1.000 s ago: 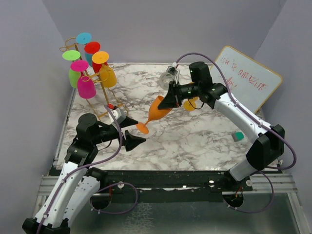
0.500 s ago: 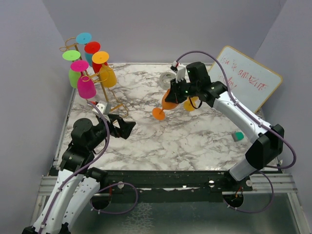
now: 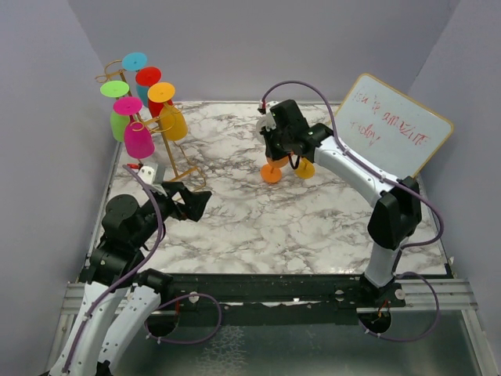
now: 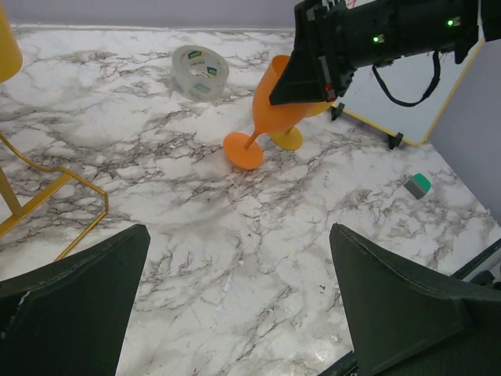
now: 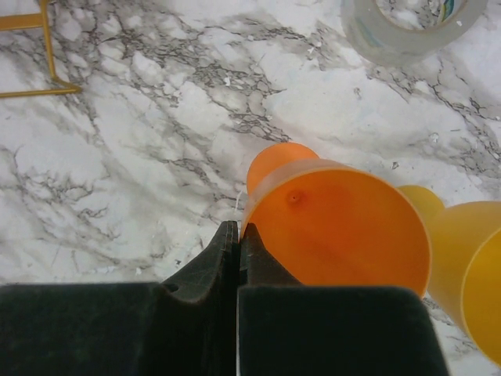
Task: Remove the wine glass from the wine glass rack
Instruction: Place the wine glass at the center of the board.
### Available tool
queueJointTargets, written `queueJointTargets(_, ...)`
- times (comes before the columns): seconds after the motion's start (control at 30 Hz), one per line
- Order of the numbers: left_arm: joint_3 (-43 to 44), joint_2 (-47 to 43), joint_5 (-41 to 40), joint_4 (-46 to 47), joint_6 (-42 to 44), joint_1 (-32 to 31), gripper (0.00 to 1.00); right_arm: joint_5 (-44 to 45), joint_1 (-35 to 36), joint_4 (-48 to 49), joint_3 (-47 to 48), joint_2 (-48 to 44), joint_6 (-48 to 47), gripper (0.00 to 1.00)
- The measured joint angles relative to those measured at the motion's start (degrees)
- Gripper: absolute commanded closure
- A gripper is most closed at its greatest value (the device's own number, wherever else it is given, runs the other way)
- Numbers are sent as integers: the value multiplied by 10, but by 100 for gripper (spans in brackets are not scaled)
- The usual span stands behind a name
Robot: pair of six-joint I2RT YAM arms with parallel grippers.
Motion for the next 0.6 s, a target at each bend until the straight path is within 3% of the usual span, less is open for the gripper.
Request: queueJointTargets(0.6, 59, 56, 16, -89, 2, 0, 1, 73, 0, -8, 101, 112, 10, 99)
